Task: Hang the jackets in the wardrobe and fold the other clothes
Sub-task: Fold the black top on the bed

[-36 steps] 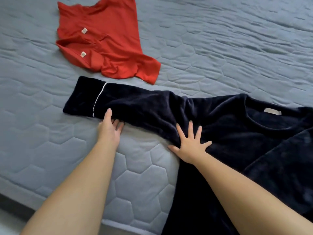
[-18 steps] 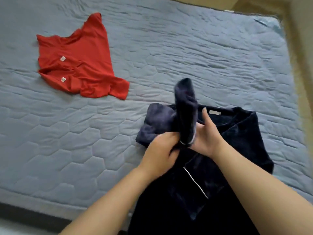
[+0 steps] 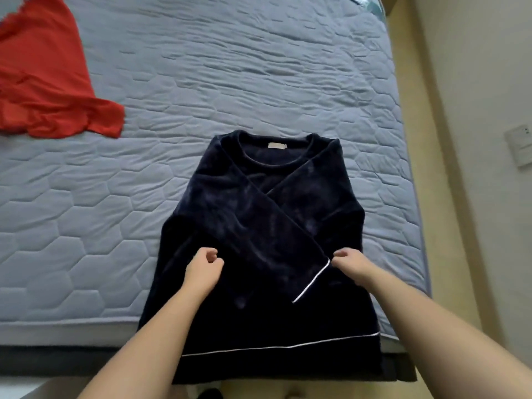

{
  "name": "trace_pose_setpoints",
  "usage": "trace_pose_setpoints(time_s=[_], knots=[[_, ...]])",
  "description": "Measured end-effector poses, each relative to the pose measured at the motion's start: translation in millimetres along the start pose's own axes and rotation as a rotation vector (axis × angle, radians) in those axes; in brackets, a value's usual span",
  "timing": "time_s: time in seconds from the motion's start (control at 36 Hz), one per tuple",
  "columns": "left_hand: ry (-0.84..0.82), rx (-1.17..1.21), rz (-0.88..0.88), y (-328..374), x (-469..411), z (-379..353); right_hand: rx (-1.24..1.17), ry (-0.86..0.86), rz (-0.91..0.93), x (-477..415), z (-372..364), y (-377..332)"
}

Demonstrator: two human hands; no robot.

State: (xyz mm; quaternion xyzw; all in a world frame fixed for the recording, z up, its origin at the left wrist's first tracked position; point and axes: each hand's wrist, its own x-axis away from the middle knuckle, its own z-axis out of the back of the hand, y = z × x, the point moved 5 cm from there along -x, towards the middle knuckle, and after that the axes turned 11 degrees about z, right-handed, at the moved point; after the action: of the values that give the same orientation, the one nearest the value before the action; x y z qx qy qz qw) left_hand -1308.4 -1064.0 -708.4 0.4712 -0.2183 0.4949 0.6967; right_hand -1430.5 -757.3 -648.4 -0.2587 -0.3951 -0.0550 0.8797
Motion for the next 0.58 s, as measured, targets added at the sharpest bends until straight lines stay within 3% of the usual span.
trace_pose_setpoints(time_s=[0.11,0.31,0.58], knots=[[-0.061,0.428,0.217,6,-28,12,0.107,0.032,0.143,-31,-22,-45],[-0.268,1.044,0.396,29,-80,26,0.117,0.034,0.375,-96,-59,-156],[-0.430,1.319,0.426,28,-137,32,-0.043,0.039,0.397,-191,-105,-262]])
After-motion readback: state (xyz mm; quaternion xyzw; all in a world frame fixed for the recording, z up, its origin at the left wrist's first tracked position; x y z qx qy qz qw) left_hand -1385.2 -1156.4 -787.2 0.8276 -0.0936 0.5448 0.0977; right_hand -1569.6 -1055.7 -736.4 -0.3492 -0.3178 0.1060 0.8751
